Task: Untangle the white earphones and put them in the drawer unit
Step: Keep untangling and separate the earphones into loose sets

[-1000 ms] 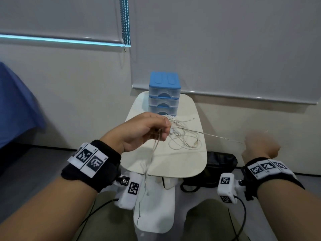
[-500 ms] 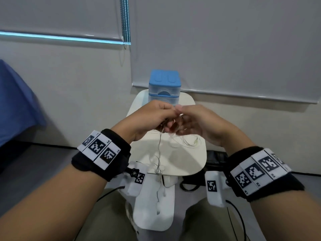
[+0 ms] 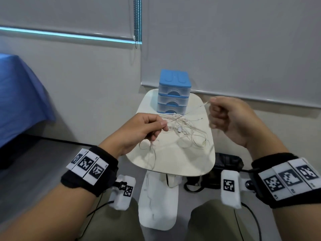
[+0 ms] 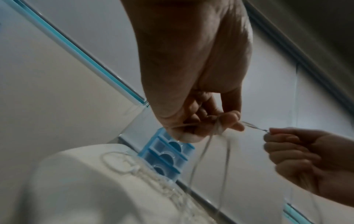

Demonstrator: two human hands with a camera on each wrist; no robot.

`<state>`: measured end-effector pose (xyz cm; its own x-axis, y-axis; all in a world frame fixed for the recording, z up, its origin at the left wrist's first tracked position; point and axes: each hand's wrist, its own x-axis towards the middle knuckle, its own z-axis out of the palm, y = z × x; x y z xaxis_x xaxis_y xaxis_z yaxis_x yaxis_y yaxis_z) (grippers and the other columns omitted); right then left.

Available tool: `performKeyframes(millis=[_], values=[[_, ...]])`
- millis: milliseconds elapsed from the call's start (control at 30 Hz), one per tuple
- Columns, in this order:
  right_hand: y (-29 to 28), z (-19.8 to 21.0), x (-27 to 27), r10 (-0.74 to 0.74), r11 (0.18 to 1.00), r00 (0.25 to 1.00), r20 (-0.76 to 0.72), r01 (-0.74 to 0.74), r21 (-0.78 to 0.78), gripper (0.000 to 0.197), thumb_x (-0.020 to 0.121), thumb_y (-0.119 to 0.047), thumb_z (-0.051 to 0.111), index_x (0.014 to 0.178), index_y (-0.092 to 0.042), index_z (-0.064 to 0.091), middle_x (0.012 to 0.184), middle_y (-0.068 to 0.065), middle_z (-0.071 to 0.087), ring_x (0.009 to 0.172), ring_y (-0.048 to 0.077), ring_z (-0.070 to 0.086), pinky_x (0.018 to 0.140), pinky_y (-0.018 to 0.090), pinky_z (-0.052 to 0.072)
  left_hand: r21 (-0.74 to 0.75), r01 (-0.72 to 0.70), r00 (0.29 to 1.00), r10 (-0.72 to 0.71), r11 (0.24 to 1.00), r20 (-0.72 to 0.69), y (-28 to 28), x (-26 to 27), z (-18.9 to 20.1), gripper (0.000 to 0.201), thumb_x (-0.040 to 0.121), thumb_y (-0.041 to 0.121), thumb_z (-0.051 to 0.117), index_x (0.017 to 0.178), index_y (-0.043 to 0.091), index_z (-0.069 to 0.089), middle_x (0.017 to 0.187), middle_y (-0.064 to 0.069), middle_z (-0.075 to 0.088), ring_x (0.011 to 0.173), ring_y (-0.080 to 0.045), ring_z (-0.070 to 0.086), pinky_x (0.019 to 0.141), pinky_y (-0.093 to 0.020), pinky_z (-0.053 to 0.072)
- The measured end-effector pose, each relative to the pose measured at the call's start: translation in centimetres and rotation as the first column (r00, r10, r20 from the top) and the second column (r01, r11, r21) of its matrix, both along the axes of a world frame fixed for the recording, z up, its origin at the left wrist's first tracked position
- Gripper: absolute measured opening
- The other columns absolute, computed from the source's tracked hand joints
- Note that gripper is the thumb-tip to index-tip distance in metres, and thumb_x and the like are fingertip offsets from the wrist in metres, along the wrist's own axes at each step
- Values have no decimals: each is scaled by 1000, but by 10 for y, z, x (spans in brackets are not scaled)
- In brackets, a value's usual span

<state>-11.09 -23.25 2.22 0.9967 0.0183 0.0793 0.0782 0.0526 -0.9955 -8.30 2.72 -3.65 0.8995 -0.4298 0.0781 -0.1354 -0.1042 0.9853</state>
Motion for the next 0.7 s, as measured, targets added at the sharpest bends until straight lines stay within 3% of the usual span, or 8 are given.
performKeyframes(millis=[100,233,367,433,533,600,633,700], values=[[-22,-7,6,-163,987,986,27,163,-3,38,102,-17,49,65,-16,38,53,-5,22,42,9,16,42,24,12,6,-18,1000,18,1000,-7,10,-3,-12,20,100,18,65,91,2,75,65,-2,54,58,-12,45,56,-15,39],[-35,-20,16,-390,915,920,22,385,117,37,100,-19,50,64,-17,45,52,-6,26,42,10,20,43,25,14,18,-36,998,37,999,-58,12,-1,-19,15,99,11,67,99,-2,75,71,7,66,63,-10,50,59,-17,42],[-43,-38,26,-536,802,844,-6,511,310,33,99,-20,52,66,-20,48,61,-5,46,55,12,47,53,24,33,-44,-120,986,114,992,-126,14,7,-20,8,95,7,71,97,5,78,76,0,66,65,-11,57,62,-18,50],[-46,-44,27,-547,733,836,-43,502,458,34,100,-19,51,67,-20,46,69,-2,61,71,16,66,66,26,46,-69,-150,978,138,986,-155,16,8,-20,9,94,4,71,100,4,77,75,1,68,66,-12,62,64,-19,54],[-46,-41,21,-522,639,849,-86,456,619,34,99,-13,48,65,-17,41,78,11,72,87,26,76,85,35,57,-90,-145,977,129,985,-168,17,6,-20,14,92,-2,70,105,2,75,77,-3,67,68,-13,65,68,-19,56],[-43,-37,17,-524,616,848,-83,444,651,36,99,-10,47,64,-16,39,58,7,61,63,22,70,76,36,62,-100,-130,980,112,987,-165,16,2,-21,17,92,-3,70,108,3,75,78,-4,66,69,-13,67,70,-19,57],[-40,-36,15,-531,636,843,-84,462,618,37,99,-10,48,64,-17,39,51,2,49,49,17,55,62,32,59,-108,-121,981,102,987,-165,14,0,-22,19,93,-3,69,109,3,75,79,-4,66,70,-13,68,71,-19,57],[-29,-36,14,-525,750,849,-57,493,441,38,99,-14,53,66,-20,37,48,-5,31,41,13,27,43,24,35,-141,-105,983,81,984,-168,10,-5,-22,22,94,-2,68,113,5,75,81,-4,70,74,-13,70,74,-19,57]])
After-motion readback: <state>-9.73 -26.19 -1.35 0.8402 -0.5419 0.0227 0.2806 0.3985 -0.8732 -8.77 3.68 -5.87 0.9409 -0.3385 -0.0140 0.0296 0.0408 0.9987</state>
